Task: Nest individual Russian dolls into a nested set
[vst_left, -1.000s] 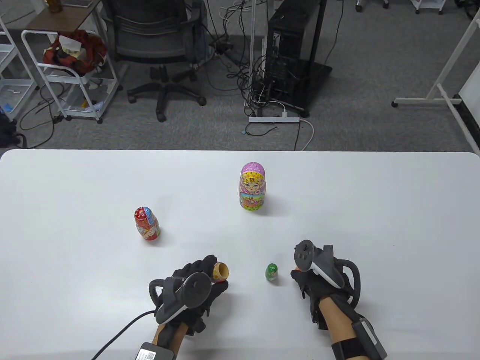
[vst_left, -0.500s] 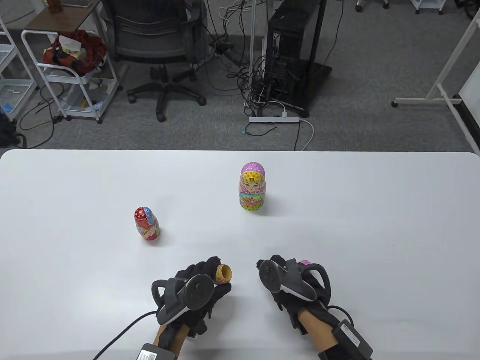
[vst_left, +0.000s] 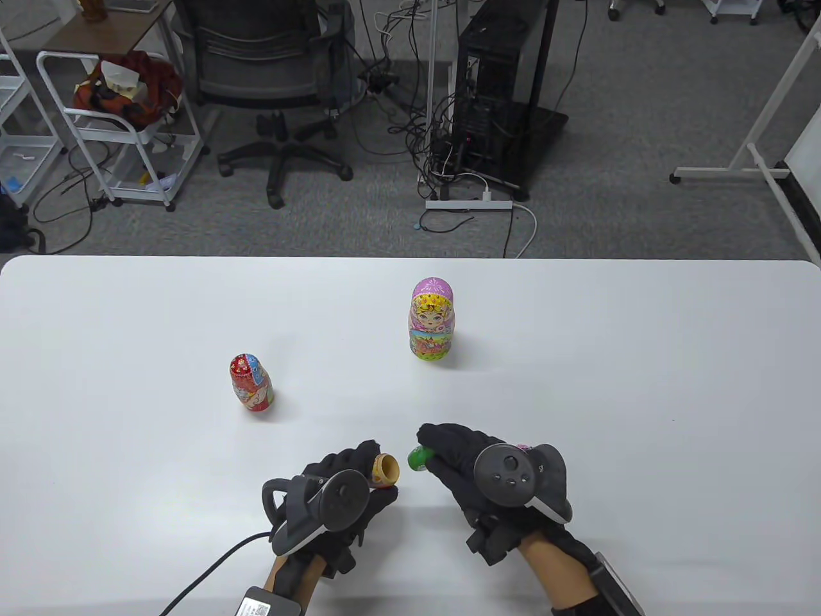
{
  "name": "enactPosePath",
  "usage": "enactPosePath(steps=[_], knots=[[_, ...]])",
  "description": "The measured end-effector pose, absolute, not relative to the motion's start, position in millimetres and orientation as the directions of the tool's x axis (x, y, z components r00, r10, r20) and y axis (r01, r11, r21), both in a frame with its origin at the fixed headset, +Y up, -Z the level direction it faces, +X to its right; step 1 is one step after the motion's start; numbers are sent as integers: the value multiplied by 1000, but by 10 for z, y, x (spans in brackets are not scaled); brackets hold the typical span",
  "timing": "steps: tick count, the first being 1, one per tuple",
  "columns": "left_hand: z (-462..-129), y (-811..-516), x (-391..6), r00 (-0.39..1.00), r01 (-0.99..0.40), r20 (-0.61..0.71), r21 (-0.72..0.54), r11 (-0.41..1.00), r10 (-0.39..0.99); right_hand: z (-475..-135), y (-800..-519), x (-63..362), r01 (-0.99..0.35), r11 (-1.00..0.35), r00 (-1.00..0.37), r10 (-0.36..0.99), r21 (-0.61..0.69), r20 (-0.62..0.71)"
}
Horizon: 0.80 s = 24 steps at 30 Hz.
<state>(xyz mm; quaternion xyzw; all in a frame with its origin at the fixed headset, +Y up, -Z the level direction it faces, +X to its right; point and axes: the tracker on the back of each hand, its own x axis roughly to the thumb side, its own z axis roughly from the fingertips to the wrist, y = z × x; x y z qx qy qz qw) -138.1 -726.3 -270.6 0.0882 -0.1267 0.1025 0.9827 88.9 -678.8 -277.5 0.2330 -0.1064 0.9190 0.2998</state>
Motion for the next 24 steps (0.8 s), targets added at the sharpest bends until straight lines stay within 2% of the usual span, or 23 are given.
enactPosePath(steps=[5,13,24], knots=[[-2679,-7224,-1340,933,-258,292,143,955,209,-2678,-6751,785,-555,-820,-746,418,-137,518],[-2604,-7143,-1254,913,-296,341,172,940,225,-2645,-6826,672,-491,-861,-773,360,-133,522],[-2601,-7141,-1271,920,-278,333,182,943,207,-2672,-6819,728,-540,-833,-758,418,-122,501]])
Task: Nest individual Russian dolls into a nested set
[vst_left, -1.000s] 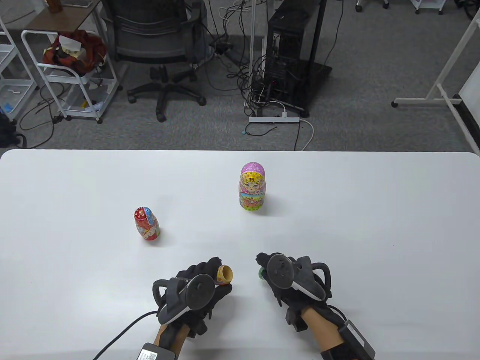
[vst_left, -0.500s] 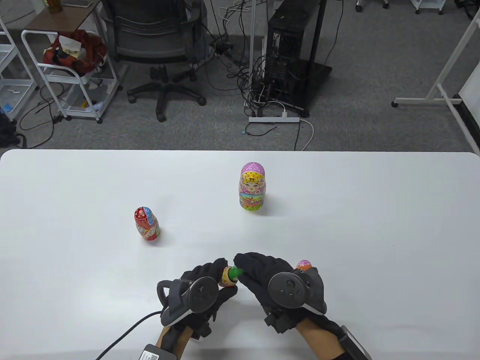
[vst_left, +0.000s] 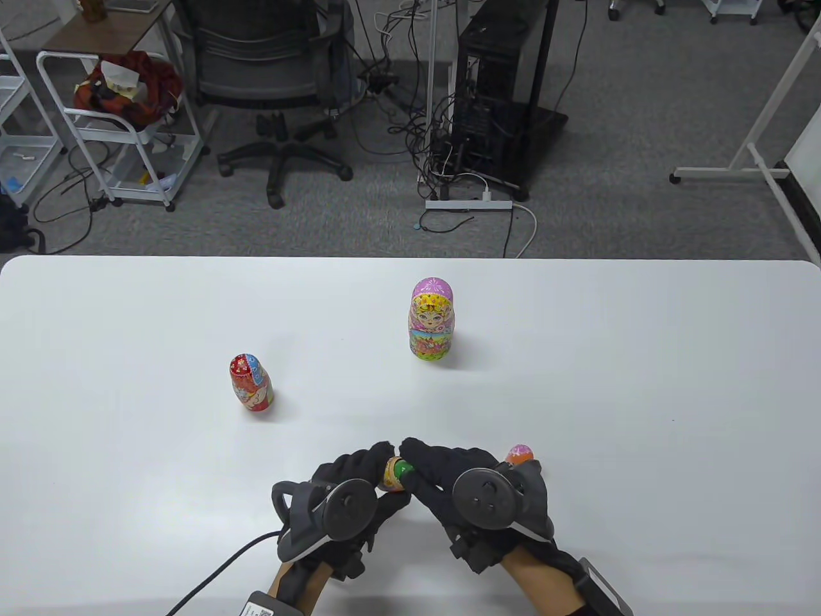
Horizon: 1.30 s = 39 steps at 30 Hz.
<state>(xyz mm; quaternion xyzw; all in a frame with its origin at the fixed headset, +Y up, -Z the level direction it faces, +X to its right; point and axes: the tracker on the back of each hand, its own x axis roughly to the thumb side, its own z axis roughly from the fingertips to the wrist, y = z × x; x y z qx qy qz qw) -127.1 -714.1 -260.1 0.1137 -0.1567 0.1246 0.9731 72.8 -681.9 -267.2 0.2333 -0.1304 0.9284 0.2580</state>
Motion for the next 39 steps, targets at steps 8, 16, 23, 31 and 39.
enactPosePath(steps=[8,16,23,31,39], knots=[[-2638,-7166,-1346,926,-291,299,171,941,232,-2842,-6733,1115,-437,-876,-880,369,-205,301],[-2650,-7176,-1366,930,-286,285,163,944,232,-3185,-7238,1609,-101,-985,-991,87,140,-99],[-2654,-7175,-1356,934,-268,285,158,950,216,-3267,-7508,1642,-78,-961,-991,46,265,-125],[-2659,-7177,-1364,935,-270,279,156,950,220,-3248,-7356,1676,-237,-954,-971,225,182,-85],[-2685,-7191,-1401,944,-257,252,151,955,214,-3091,-6881,1522,-647,-753,-708,651,118,274]])
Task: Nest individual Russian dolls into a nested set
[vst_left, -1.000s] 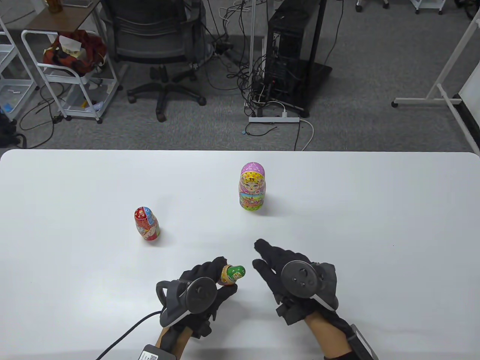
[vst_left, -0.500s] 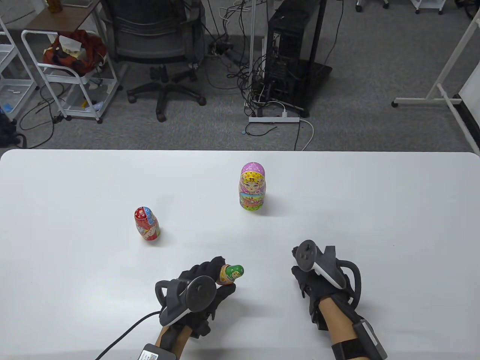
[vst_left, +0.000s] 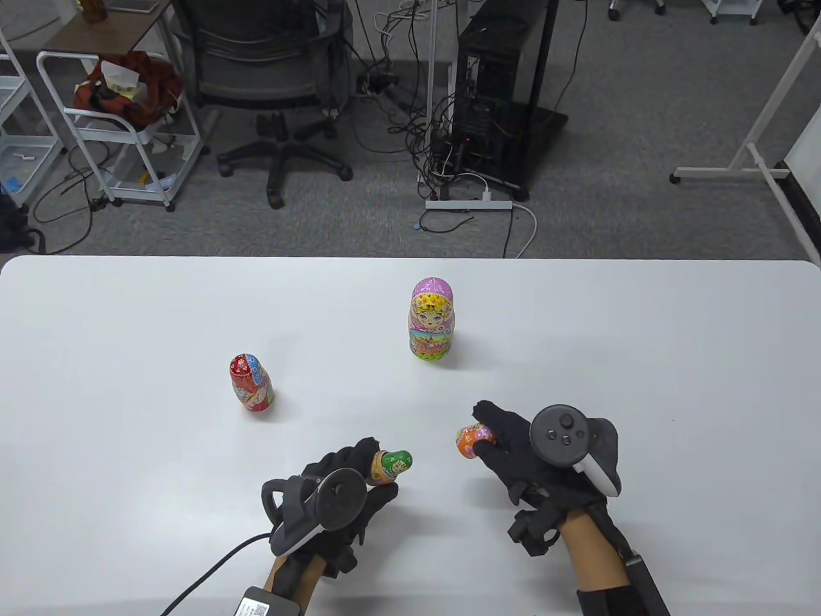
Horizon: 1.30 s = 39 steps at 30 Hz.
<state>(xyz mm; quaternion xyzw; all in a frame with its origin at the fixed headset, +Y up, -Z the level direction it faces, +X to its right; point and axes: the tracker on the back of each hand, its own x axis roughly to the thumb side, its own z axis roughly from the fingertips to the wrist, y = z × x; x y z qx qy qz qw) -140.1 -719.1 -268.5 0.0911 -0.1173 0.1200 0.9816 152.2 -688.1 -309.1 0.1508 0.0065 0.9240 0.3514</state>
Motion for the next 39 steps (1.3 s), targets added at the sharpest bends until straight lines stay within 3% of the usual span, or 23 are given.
enactPosePath(steps=[4,11,19,31,39], knots=[[-2685,-7186,-1401,942,-262,256,156,952,218,-2959,-6735,1318,-711,-696,-606,679,101,414],[-2641,-7132,-1359,933,-279,284,178,944,222,-2830,-6721,1043,-684,-724,-587,620,92,521],[-2634,-7125,-1341,931,-276,294,183,944,215,-2811,-6811,914,-651,-752,-604,598,108,527],[-2617,-7112,-1321,935,-257,301,217,942,186,-2763,-6845,837,-622,-783,-676,540,5,500],[-2611,-7098,-1319,935,-255,307,233,939,177,-2774,-6857,836,-637,-768,-640,571,60,515]])
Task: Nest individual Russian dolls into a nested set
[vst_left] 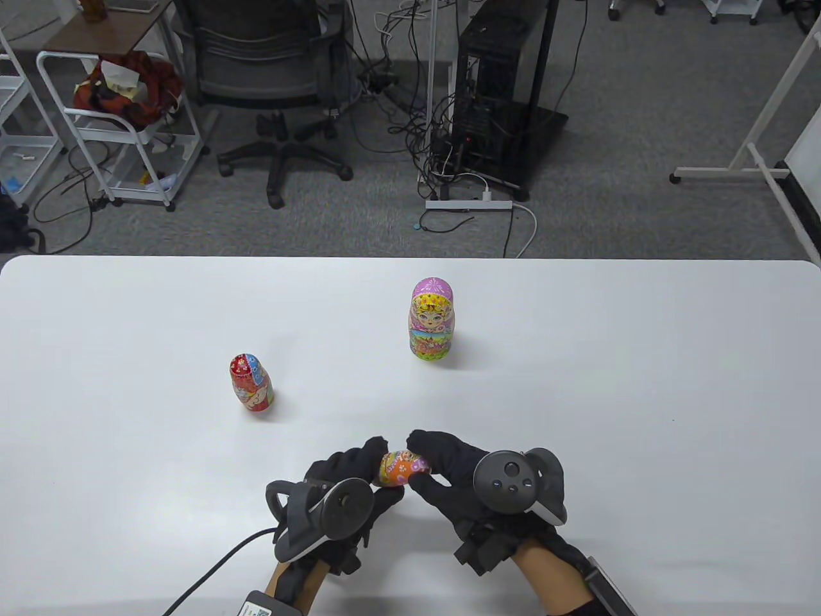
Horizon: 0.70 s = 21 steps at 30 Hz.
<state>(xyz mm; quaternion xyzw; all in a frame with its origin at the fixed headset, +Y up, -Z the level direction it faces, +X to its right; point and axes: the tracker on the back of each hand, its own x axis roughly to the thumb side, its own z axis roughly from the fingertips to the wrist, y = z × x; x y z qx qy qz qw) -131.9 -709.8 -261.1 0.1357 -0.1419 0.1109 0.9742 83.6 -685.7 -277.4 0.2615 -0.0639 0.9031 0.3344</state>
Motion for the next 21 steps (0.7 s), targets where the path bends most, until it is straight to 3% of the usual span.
enactPosePath(steps=[13,21], knots=[[-2535,-6996,-1322,920,-287,357,325,901,164,-2749,-6810,835,-662,-748,-621,578,40,529],[-2550,-7012,-1333,913,-312,357,298,902,197,-2743,-6860,794,-679,-734,-623,585,14,519]])
